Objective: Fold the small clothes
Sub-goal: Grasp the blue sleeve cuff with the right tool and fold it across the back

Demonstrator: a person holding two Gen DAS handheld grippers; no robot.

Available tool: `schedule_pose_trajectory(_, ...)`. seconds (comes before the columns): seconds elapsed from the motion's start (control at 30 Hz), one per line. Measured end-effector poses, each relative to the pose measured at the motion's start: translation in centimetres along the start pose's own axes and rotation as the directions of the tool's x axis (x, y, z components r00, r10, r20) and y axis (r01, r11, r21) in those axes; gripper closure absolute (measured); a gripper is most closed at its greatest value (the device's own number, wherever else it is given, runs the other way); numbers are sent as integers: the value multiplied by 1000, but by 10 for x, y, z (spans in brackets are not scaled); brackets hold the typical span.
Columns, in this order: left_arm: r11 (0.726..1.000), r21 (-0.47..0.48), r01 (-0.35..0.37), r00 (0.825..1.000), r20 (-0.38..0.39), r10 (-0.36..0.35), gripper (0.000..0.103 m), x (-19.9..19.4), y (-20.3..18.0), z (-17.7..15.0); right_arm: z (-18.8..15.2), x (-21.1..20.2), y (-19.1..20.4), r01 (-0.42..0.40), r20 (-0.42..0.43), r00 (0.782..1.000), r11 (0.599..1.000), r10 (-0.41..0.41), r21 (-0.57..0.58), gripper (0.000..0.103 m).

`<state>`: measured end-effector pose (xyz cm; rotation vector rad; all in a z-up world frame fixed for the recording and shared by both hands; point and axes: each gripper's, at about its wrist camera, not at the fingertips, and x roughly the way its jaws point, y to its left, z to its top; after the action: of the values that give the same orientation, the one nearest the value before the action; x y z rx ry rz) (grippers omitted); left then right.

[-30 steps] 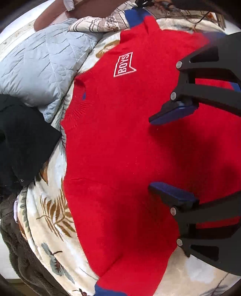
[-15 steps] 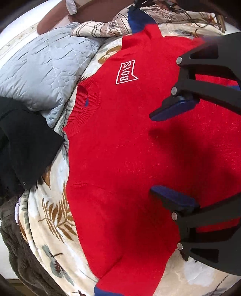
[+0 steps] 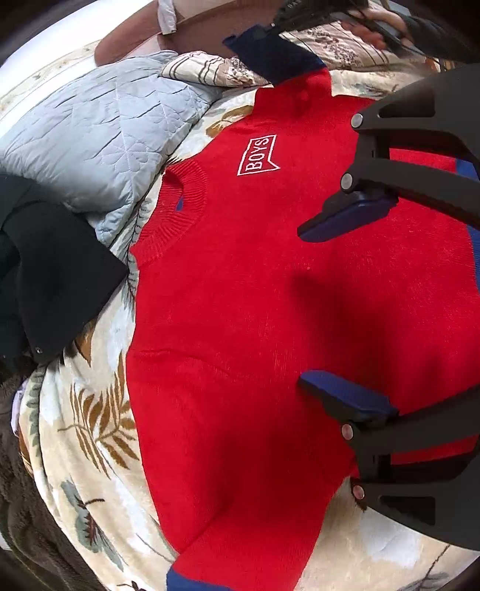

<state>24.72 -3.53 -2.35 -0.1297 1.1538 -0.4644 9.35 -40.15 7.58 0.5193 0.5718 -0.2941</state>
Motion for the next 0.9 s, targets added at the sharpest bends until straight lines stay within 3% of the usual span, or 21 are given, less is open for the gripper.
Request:
schedule_pose_trajectory(0.3, 995, -80, 58, 998, -1, -59, 31, -24, 25, 11, -65, 48, 128, -169, -156, 976, 980, 151, -106, 98)
schedule_pose_trajectory(0.47, 988, -113, 106, 994, 34, -103, 31, -43, 40, 18, -110, 71, 197, -280, -251, 938, 949, 238, -145, 98)
schedule_pose_trajectory(0.57, 979, -146, 145, 989, 46, -140, 31, -48, 51, 21, -138, 85, 224, -307, -318, 915, 941, 250, -143, 97)
schedule_pose_trajectory(0.73, 961, -176, 212, 976, -12, -217, 31, -32, 52, 18, -174, 105, 220, -282, -477, 854, 955, 206, -93, 90)
schedule_pose_trajectory(0.8, 953, -170, 252, 963, -55, -265, 31, -22, 44, 15, -172, 91, 206, -293, -466, 855, 953, 229, -70, 85)
schedule_pose_trajectory(0.9, 947, -158, 279, 948, -110, -298, 31, -9, 31, 7, -158, 63, 171, -281, -411, 879, 959, 243, -33, 72)
